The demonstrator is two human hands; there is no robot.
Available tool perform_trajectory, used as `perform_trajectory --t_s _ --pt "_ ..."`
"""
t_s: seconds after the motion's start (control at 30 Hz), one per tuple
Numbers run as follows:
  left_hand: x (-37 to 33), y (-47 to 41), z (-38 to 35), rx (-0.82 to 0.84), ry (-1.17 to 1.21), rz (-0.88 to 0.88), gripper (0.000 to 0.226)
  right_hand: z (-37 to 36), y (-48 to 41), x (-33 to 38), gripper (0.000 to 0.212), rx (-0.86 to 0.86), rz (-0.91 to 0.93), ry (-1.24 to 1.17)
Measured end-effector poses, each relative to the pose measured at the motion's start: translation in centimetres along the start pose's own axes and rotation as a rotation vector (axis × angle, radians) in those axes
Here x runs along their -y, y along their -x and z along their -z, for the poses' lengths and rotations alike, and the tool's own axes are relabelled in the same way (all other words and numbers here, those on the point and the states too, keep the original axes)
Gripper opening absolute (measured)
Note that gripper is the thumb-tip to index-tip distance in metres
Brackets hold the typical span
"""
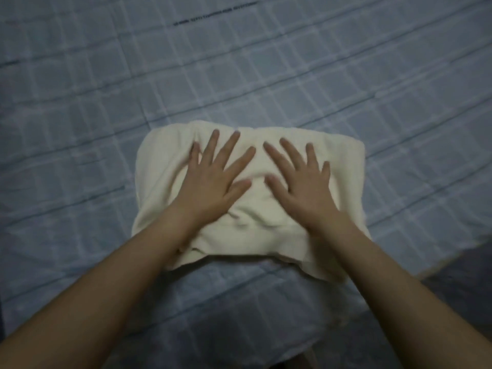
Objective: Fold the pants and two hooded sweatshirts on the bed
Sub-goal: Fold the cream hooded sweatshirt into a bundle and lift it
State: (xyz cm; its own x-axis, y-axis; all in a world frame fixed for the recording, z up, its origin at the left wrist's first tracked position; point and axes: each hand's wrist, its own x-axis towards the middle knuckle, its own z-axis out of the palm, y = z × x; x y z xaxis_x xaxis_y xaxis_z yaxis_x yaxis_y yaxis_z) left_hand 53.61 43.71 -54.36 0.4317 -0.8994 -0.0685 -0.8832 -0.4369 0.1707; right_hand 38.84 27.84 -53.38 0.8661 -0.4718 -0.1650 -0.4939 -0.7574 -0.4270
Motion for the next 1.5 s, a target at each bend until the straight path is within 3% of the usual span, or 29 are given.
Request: perform_trajectory --t_s 0.1,0.3,0.53,0.7,0.87,1.0,1.13,1.3,1.5 --pt "0.9 1.4 -2.6 -0.012 -0.066 -0.076 0.062 -2.8 2.9 -1.9 0.062 -0.003 0.055 0.127" --pt "1.2 0.5 -3.2 -0.008 -0.068 -0.062 0.062 -3.3 2.0 -2.3 0.057 -0.054 0.049 0.026" --pt "1.5 0.6 -3.6 -0.071 -0.055 -0.073 0.060 -1.8 6.5 -10.5 0.055 -0.069 0.130 0.193" --pt "-0.1 0.8 -1.4 -0.022 0.000 -0.033 0.058 -1.1 6.4 -9.3 0.055 -0.025 0.098 0.135" --pt "-0.7 5.6 1.2 -0.170 0.055 0.239 0.053 1.3 5.5 -4.6 0.054 -0.111 0.071 -0.067" --pt "0.0 8.1 1.5 -0.259 -0.012 0.519 0.056 0.1 2.6 2.1 0.057 -0.209 0.156 0.046" --pt "1.6 8.5 -0.4 -0.259 0.253 0.734 0.053 -4.4 0.2 5.4 0.059 -0.183 0.134 0.167" --pt "4.3 10.6 -2.8 -0.202 0.171 0.508 0.046 -6.3 0.6 3.6 0.062 -0.192 0.203 0.309" --pt "5.7 11.8 -4.4 -0.169 0.268 0.540 0.054 -7.2 1.3 2.8 0.061 -0.252 0.257 0.352"
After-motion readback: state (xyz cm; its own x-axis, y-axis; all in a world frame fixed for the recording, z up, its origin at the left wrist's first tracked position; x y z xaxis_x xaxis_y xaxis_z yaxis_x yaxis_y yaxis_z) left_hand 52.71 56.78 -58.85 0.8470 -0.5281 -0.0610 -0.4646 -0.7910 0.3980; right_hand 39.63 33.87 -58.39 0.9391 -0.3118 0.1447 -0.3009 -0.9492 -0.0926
